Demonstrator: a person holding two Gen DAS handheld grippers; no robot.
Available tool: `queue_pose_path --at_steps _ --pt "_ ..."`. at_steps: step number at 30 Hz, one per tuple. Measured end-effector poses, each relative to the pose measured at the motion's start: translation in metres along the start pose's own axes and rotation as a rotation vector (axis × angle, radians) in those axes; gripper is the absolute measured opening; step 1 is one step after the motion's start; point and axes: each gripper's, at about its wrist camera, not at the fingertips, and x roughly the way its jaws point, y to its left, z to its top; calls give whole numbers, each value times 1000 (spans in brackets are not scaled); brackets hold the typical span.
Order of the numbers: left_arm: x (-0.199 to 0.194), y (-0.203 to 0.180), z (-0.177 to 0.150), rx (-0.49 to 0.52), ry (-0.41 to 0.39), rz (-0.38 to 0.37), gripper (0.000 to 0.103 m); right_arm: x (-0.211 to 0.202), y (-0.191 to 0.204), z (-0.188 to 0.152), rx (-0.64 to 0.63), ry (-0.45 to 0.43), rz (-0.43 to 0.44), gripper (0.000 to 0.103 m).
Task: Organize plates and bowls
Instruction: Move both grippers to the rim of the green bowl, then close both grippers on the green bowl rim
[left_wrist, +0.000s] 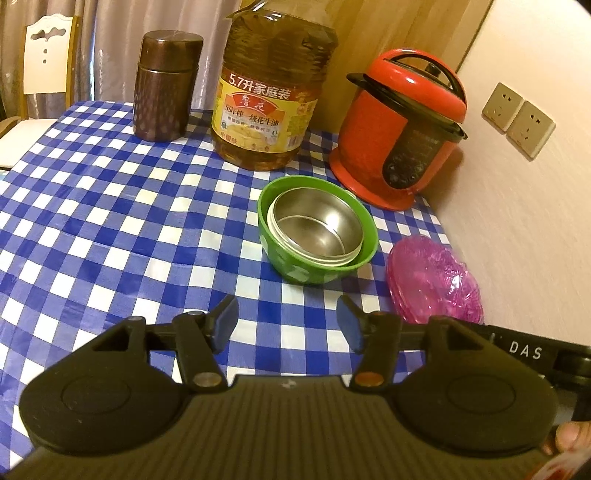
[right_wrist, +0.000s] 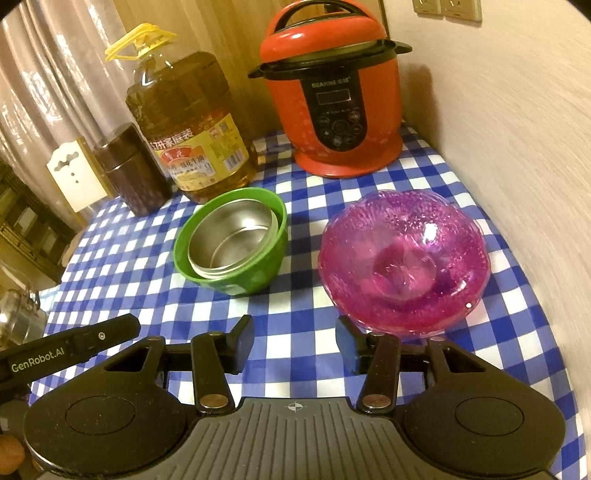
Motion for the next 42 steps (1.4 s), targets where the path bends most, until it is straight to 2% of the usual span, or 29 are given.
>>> queue_pose_path --at_steps 8,14,20,25,35,39,42 --pt "8 5 0 -5 -15 -1 59 4 -4 2 30 -6 18 50" --pt "20 18 2 -55 -43 -17 63 20 -4 5 65 -19 44 50" --pt "35 31 6 -97 -68 -15 64 33 -8 9 152 -84 119 50" --pt "52 40 14 -153 -87 -49 64 43 -8 18 198 -129 155 50" --pt "86 43 37 -207 -85 -94 64 84 -17 35 323 -109 219 50" --pt "99 46 45 -228 -81 -95 64 98 -18 43 319 -102 190 50" --pt "112 50 50 -261 -50 -101 64 110 -19 46 331 -84 179 50"
